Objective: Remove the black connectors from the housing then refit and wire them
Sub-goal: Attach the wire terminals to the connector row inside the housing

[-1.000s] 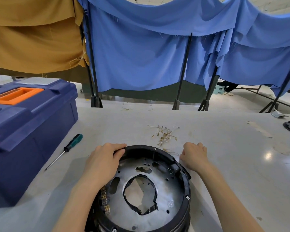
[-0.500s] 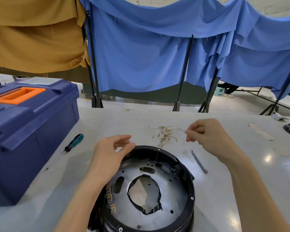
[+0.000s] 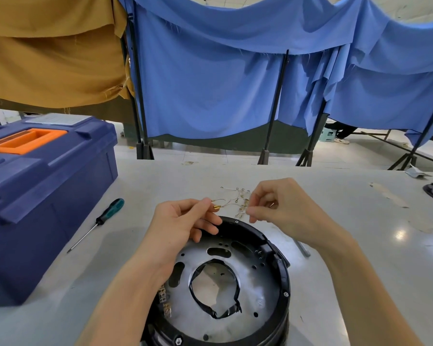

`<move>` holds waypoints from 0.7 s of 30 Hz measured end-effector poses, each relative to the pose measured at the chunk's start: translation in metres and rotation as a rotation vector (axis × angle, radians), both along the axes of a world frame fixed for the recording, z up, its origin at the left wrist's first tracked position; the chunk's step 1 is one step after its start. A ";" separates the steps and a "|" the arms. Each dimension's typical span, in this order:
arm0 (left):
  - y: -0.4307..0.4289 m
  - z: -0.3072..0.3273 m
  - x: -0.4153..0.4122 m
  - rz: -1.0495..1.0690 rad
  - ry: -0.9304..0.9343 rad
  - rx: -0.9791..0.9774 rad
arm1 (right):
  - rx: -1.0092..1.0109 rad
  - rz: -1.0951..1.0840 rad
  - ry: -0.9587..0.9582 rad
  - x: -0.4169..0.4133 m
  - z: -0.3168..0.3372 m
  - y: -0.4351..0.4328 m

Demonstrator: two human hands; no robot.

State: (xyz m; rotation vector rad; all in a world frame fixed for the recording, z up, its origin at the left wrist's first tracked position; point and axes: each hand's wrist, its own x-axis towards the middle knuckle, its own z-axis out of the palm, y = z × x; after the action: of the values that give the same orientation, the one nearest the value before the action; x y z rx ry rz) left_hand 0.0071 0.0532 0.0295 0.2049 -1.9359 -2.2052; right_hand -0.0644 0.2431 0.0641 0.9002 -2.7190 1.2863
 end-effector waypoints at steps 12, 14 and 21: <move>0.004 0.002 0.002 -0.089 0.010 -0.159 | -0.181 0.145 -0.217 0.010 -0.008 -0.023; 0.005 0.003 0.003 -0.090 0.016 -0.169 | -0.211 0.141 -0.231 0.010 -0.009 -0.024; 0.004 0.002 0.004 -0.067 0.051 -0.183 | -0.293 0.169 -0.293 0.009 -0.005 -0.021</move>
State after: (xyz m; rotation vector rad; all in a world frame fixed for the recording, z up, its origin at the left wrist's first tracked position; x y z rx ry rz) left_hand 0.0111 0.0577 0.0319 0.0558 -2.1296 -2.0350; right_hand -0.0549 0.2220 0.0587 0.9948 -2.5877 1.9285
